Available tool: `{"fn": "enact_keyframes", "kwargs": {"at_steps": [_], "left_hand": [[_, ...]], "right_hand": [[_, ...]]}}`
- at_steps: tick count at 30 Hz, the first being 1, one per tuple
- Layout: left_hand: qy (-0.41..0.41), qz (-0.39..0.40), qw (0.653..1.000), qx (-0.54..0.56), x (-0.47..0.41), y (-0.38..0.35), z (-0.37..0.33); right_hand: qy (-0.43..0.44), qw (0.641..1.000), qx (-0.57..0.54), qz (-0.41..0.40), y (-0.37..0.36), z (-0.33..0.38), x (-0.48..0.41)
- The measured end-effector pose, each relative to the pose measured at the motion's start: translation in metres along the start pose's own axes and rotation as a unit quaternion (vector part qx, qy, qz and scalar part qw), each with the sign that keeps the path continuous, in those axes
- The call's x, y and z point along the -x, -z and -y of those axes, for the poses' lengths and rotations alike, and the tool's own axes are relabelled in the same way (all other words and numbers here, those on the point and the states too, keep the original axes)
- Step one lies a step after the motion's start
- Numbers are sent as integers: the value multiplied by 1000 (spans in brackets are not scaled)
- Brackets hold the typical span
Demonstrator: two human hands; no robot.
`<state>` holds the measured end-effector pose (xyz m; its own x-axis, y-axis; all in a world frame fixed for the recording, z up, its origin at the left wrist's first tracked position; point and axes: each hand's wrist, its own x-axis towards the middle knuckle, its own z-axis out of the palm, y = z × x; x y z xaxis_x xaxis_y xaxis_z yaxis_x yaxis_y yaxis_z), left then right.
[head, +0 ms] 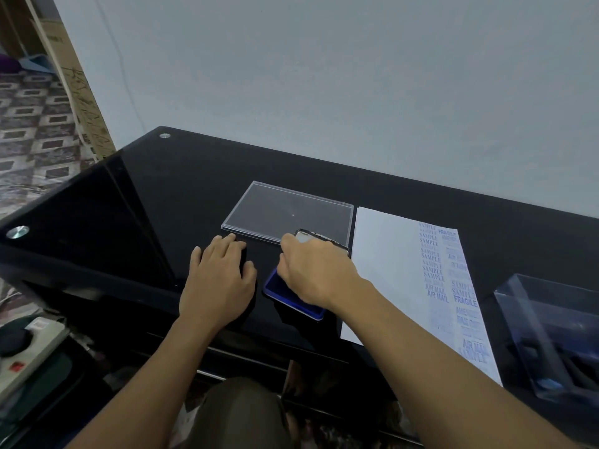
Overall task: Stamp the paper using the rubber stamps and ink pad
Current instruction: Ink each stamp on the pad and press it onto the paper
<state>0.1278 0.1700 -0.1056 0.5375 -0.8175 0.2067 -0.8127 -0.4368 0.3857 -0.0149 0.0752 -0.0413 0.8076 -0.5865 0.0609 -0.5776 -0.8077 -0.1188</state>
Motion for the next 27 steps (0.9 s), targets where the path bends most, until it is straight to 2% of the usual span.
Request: {"fn": "enact_keyframes", "kwargs": {"at_steps": [16,27], "left_hand": [[5,1,1000,3,-1,1,-3],[9,10,1000,-1,-2,1,-4]], "right_hand": [[-18,1000,-5,23,3,0,-1],[3,1000,9,27,-3,-1,-3]]}}
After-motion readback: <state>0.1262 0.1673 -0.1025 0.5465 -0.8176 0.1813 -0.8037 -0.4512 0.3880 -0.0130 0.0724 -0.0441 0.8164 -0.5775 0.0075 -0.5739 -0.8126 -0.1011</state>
